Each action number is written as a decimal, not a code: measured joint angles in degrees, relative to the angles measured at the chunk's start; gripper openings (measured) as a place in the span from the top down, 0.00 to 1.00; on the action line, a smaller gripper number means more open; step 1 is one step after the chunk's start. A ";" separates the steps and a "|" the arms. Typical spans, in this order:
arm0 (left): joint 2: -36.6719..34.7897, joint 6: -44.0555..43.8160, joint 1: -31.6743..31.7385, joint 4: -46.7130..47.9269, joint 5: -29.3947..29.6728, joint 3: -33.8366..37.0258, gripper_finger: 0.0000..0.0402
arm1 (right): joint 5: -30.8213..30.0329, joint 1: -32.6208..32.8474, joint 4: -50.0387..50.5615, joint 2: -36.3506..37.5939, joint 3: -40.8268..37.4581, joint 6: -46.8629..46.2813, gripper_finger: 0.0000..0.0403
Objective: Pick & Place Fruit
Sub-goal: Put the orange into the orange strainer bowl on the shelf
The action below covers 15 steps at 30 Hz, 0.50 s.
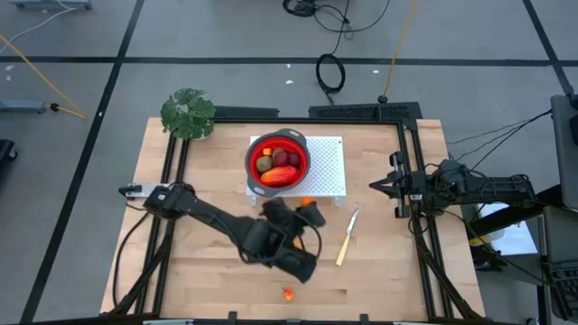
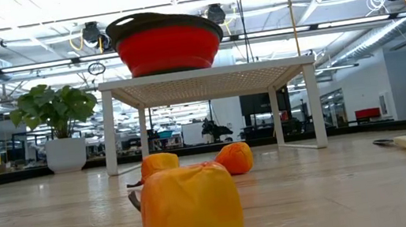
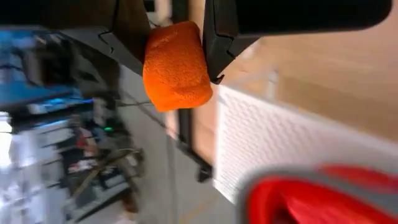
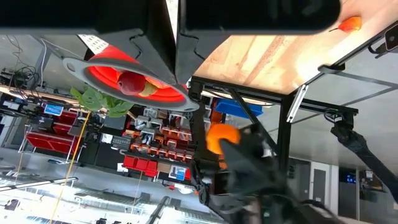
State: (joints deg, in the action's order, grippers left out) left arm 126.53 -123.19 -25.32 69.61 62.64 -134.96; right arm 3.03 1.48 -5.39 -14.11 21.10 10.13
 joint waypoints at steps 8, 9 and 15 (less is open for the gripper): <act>-5.00 5.16 6.04 15.16 -8.91 -0.02 0.74 | -0.10 0.01 0.00 0.00 0.00 1.92 1.00; -5.75 7.28 7.11 16.14 -9.89 -0.02 0.74 | -0.17 0.00 0.00 0.00 0.00 2.76 1.00; -9.19 21.53 13.83 19.59 -14.78 -0.02 0.74 | -0.22 -0.01 -0.09 0.00 0.00 4.42 1.00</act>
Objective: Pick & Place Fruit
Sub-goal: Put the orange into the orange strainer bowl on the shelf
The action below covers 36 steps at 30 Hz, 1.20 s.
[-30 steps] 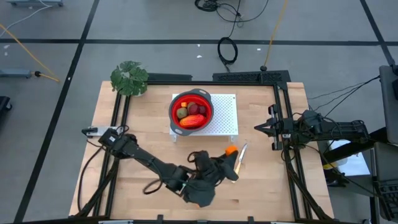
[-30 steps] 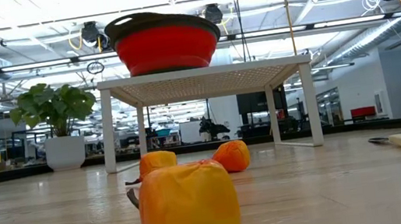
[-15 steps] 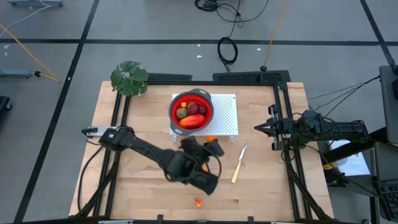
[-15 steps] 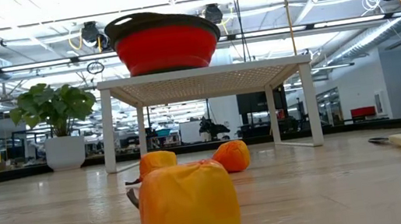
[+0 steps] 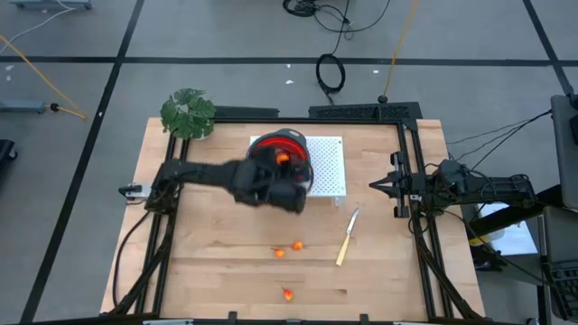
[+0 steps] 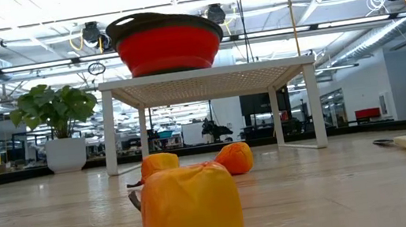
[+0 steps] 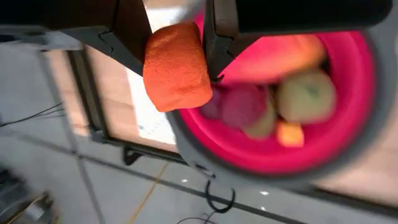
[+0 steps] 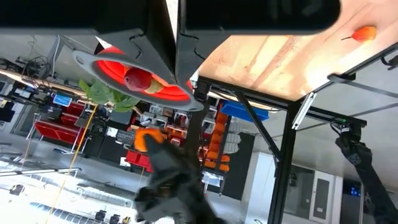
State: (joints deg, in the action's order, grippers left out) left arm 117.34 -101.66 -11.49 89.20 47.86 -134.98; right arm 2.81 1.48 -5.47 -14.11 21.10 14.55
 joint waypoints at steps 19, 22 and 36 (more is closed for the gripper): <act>-4.59 57.42 21.89 0.71 -22.90 0.00 0.74 | -0.02 0.02 -0.04 0.00 0.00 -0.11 1.00; -4.59 67.22 23.26 0.71 -27.70 0.00 0.74 | -0.02 0.01 -0.04 0.00 0.00 -0.12 1.00; -4.59 86.74 23.90 0.77 -36.36 0.00 0.74 | -0.02 0.00 -0.02 0.00 0.00 -0.33 1.00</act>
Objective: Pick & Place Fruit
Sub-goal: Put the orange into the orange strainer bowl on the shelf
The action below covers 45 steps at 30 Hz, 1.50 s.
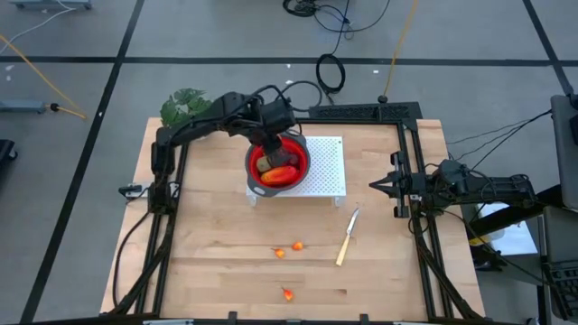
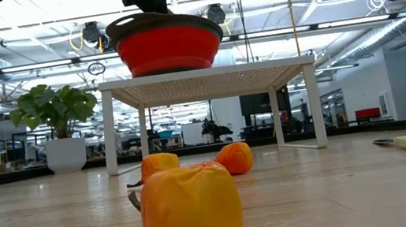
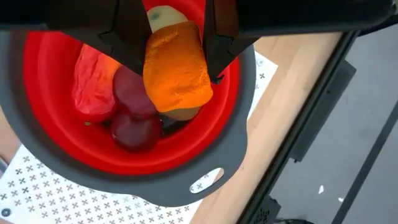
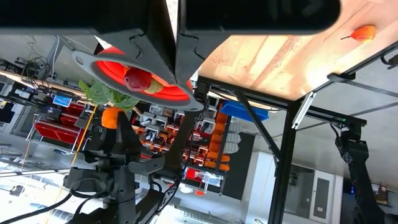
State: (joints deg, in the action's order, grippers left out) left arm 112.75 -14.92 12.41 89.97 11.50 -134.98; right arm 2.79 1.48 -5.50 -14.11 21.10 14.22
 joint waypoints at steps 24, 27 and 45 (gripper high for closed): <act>0.22 3.23 2.95 -0.18 -2.66 11.54 0.74 | 0.02 0.01 0.04 0.00 0.00 -0.02 1.00; 0.22 3.21 2.95 -0.20 -2.60 12.02 0.74 | 0.02 0.00 0.04 0.00 0.00 0.00 1.00; 0.24 3.24 2.95 -0.46 -2.52 12.02 0.65 | 0.02 0.00 0.00 0.00 0.00 0.00 1.00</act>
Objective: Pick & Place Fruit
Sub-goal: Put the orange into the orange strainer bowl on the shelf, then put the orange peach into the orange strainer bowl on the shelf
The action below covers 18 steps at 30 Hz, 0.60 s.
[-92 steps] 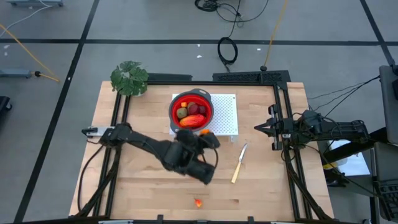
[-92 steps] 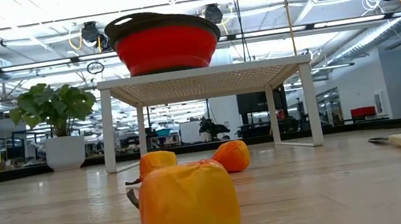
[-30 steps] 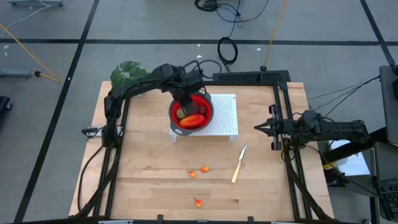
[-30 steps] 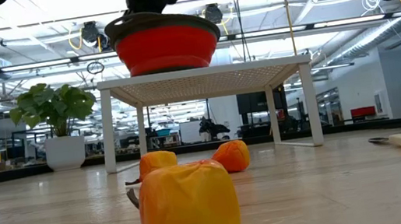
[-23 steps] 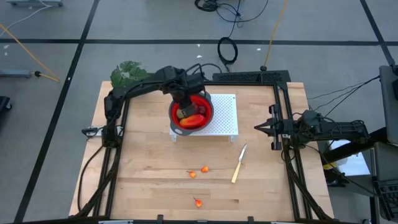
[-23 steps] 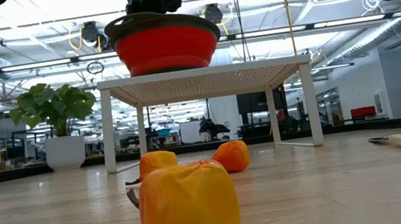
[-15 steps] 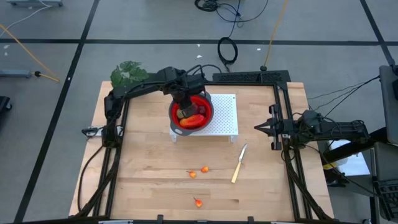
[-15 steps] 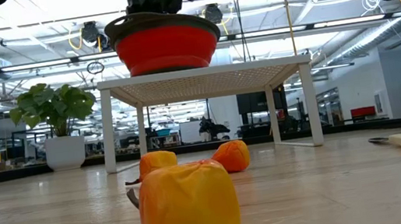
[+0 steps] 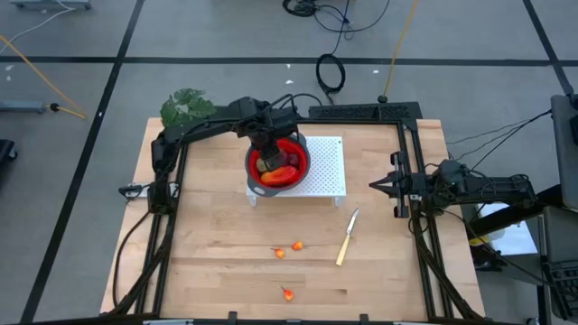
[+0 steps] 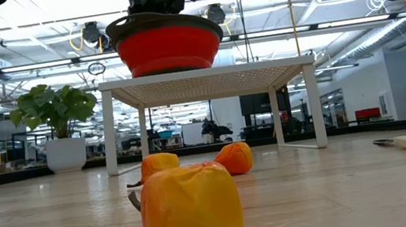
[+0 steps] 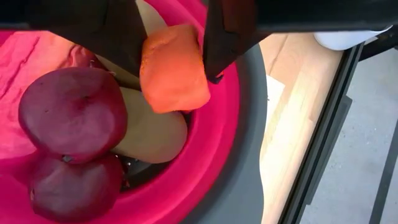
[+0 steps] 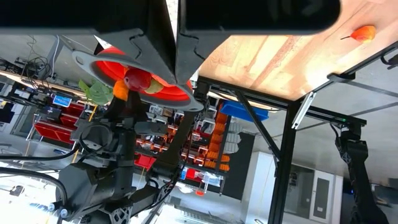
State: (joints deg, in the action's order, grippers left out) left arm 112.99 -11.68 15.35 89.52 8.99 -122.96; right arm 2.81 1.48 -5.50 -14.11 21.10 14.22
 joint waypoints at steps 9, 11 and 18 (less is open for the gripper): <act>-2.37 0.57 0.07 0.44 0.03 -0.80 0.45 | 0.00 0.02 -0.11 0.02 0.00 -0.02 1.00; -4.87 -2.19 0.07 0.43 0.03 -1.87 0.42 | 0.00 0.00 -0.23 0.00 0.00 0.00 1.00; -12.74 -20.20 -4.23 0.28 0.42 -2.51 0.40 | 0.00 0.00 -0.33 0.02 0.00 0.00 1.00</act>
State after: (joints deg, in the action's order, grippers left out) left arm 100.25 -31.88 11.12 89.79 9.41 -125.47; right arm 2.81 1.48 -5.82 -14.09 21.10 14.22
